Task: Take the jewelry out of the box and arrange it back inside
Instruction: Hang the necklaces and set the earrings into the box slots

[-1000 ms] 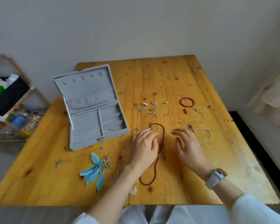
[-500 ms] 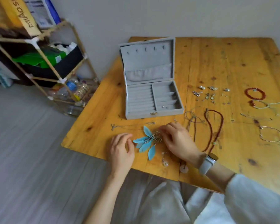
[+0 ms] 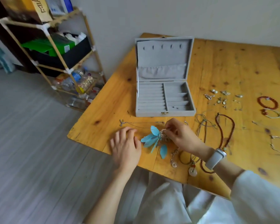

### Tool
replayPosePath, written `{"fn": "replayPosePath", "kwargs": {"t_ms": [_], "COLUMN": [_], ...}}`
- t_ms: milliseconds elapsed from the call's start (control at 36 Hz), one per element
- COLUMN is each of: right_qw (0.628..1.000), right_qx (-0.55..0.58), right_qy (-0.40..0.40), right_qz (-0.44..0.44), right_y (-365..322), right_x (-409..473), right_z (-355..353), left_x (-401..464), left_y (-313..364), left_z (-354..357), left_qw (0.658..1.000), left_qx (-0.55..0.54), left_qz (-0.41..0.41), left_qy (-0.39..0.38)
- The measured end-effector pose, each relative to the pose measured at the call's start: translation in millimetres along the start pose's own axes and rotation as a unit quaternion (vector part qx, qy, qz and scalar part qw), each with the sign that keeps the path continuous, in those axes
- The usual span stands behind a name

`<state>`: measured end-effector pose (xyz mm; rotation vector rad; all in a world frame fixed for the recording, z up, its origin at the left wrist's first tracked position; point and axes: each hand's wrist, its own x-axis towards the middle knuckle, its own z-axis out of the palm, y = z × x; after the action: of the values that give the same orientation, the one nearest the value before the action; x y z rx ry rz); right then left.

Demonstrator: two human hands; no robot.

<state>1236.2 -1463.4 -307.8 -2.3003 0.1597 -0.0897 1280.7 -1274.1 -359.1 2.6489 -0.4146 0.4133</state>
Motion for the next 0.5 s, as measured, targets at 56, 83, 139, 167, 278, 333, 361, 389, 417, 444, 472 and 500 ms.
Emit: {"fn": "replayPosePath", "kwargs": {"t_ms": [56, 83, 139, 167, 278, 333, 361, 389, 417, 444, 472, 500], "right_qw": [0.996, 0.993, 0.987, 0.986, 0.987, 0.989, 0.990, 0.991, 0.991, 0.990, 0.989, 0.987], "right_qx": [0.086, 0.119, 0.158, 0.166, 0.161, 0.145, 0.138, 0.134, 0.134, 0.139, 0.148, 0.162], "right_qy": [-0.006, -0.007, -0.009, -0.010, -0.005, 0.003, 0.006, 0.009, 0.009, 0.005, -0.003, -0.012], "right_qz": [0.004, 0.004, 0.002, 0.000, -0.003, 0.000, 0.001, 0.001, 0.000, 0.001, 0.003, 0.004], "right_y": [-7, -11, -18, -21, -27, -29, -30, -31, -32, -32, -33, -33], "right_x": [-3, -4, -5, -6, -8, -9, -10, -11, -12, -13, -15, -16], "right_z": [-5, -8, -12, -14, -15, -16, -16, -16, -16, -17, -19, -21], "left_x": [0, 0, 2, 4, 9, 6, 4, 2, 0, -1, -1, -1], "left_y": [0, 1, 2, 3, 17, 30, 36, 43, 48, 52, 55, 57], "left_z": [1, 1, 0, -2, -23, -37, -41, -43, -42, -42, -40, -38], "left_qw": [1.000, 1.000, 0.999, 0.996, 0.930, 0.902, 0.892, 0.886, 0.885, 0.888, 0.894, 0.897], "left_qx": [-0.001, -0.004, -0.032, -0.070, -0.356, -0.423, -0.438, -0.446, -0.444, -0.439, -0.431, -0.426], "left_qz": [-0.001, -0.004, -0.028, -0.050, -0.085, -0.046, -0.027, -0.009, 0.004, 0.008, 0.004, -0.004], "left_qy": [-0.003, -0.002, 0.001, -0.001, -0.022, -0.074, -0.106, -0.130, -0.140, -0.137, -0.125, -0.114]}}
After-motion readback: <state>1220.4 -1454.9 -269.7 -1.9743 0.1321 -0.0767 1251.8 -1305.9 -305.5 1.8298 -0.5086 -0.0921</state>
